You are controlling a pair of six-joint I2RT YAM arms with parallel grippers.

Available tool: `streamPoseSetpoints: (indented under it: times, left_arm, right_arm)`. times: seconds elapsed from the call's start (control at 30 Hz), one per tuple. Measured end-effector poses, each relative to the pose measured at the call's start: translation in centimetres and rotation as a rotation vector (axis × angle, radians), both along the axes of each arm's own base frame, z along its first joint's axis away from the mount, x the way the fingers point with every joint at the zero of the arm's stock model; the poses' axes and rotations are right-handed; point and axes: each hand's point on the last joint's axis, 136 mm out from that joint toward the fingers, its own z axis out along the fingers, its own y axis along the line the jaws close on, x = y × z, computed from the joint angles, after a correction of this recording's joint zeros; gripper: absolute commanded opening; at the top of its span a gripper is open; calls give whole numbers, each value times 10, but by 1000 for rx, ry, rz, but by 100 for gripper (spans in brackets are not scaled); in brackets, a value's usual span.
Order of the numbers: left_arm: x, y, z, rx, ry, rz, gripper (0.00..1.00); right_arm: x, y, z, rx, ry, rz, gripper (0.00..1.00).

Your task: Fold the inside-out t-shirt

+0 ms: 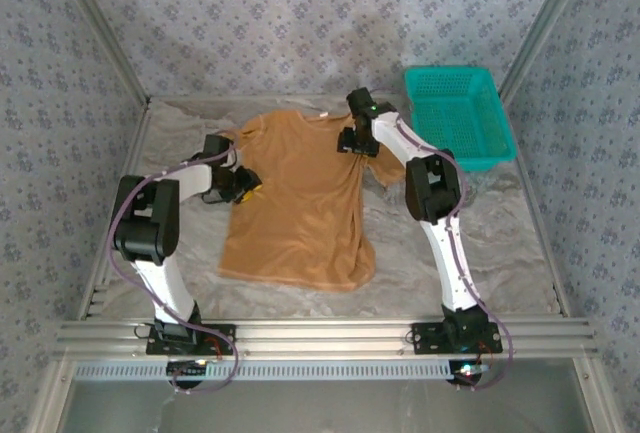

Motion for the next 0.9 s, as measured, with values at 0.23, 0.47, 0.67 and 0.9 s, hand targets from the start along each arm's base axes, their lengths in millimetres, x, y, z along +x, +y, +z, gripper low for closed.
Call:
streamPoseSetpoints:
  times: [0.23,0.47,0.67,0.9]
  left_arm:
    - [-1,-13,7,60,-33,15,39]
    - [-31,-13,74,184,-154,-26,40]
    - [-75,-16,85,182,-185,-76,39]
    - [-120,-26,22,213,-10,-153,36]
  right_arm:
    - [6,6,10,3,-3,50,66]
    - [-96,-7,59,-78,34,136,58]
    - [-202,12,86,-79,-15,252,34]
    - [-320,19,20,-229,131,403,35]
